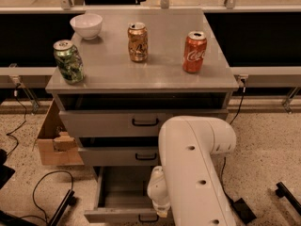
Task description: Open bottom drawer
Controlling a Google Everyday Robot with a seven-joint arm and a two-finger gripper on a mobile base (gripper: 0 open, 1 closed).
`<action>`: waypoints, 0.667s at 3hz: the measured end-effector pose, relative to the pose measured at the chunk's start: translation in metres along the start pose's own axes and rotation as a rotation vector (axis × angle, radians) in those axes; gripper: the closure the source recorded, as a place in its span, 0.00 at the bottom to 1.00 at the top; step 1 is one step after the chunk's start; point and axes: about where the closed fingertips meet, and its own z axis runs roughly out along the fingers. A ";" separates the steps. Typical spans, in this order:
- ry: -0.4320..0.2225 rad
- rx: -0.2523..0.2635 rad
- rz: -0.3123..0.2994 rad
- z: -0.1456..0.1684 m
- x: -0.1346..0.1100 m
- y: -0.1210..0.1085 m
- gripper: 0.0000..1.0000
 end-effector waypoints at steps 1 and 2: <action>0.000 0.000 0.000 0.000 0.000 0.000 0.43; 0.001 -0.003 0.000 0.001 0.001 0.001 0.20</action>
Offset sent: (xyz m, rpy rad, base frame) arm 0.0000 0.0000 0.0000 0.0000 0.0000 0.0000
